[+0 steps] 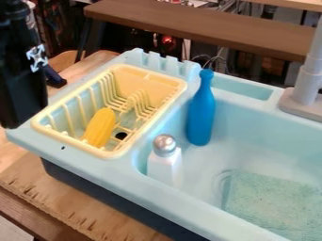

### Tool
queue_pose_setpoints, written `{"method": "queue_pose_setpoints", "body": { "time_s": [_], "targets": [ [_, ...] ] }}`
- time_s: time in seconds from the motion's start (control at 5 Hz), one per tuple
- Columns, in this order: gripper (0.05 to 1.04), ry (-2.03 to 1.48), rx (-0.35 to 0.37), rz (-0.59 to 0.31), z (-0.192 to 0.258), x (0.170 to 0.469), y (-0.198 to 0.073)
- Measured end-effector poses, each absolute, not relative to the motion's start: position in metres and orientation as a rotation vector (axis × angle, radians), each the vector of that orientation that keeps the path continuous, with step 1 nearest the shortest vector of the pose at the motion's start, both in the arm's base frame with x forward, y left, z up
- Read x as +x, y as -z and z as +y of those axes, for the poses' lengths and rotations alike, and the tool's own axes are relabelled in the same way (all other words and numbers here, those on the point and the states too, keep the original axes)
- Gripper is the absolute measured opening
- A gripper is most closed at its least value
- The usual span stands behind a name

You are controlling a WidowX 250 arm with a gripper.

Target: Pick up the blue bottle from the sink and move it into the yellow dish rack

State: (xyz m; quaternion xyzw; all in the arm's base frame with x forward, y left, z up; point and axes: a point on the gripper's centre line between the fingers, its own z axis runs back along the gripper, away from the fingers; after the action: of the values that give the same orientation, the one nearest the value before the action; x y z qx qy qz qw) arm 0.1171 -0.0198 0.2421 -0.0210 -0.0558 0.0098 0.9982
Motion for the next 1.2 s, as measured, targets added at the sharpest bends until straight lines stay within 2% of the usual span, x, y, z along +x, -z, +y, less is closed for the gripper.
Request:
{"method": "queue_pose_setpoints", "body": {
  "time_s": [0.2, 0.4, 0.6, 0.8, 1.0, 1.2],
  "targets": [
    [1.001, -0.020, -0.041, -0.107, -0.019, 0.117, -0.240],
    [1.001, -0.019, -0.076, -0.116, -0.014, 0.151, -0.237],
    [1.001, -0.007, -0.077, -0.122, -0.011, 0.181, -0.243],
    [1.001, -0.002, -0.083, -0.138, -0.009, 0.199, -0.247],
    [1.001, 0.092, -0.087, -0.209, -0.013, 0.229, -0.247],
    [1.001, 0.127, -0.102, -0.233, -0.022, 0.257, -0.247]
  ]
}}
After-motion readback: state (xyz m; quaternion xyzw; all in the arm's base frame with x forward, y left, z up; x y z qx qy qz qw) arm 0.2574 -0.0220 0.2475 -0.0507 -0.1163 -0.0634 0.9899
